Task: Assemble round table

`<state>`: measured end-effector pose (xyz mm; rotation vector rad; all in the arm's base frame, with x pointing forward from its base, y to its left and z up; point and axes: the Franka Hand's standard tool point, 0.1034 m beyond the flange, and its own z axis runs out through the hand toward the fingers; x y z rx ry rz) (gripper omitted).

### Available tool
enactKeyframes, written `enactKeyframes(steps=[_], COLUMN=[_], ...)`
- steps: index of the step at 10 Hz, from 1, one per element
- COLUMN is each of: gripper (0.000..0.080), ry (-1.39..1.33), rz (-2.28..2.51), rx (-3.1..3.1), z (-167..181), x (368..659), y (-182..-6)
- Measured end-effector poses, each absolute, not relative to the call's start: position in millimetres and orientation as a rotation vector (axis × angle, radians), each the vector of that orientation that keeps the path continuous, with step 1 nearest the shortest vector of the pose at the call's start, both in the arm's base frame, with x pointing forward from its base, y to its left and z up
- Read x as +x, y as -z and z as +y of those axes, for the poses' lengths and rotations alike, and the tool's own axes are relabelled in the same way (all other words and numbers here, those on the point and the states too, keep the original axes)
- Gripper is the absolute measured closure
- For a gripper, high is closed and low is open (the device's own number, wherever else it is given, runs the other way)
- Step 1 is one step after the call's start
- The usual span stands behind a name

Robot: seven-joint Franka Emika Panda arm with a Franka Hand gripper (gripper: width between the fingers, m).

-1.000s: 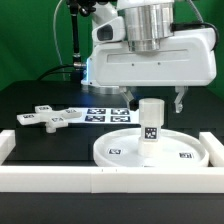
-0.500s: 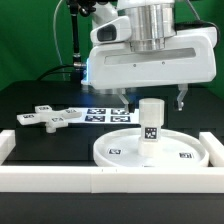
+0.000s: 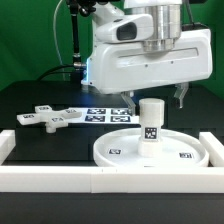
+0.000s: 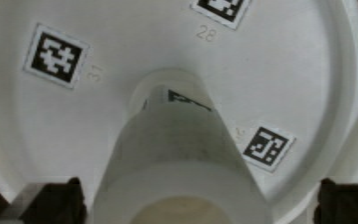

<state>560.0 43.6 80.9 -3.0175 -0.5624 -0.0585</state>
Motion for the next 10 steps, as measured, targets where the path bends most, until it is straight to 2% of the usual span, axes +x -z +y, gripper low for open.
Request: enactKeyframes(steps=[3, 6, 10], gripper=[0.0151, 0.0151, 0.0151], ry=[0.067, 0.061, 0.043], rz=[-0.837, -1.359, -1.714], rx=[-2.958, -2.792, -2.627], z=[41.9, 42.7, 42.5], x=[559.8, 561.3, 561.3], y=[-80.6, -76.6, -74.7])
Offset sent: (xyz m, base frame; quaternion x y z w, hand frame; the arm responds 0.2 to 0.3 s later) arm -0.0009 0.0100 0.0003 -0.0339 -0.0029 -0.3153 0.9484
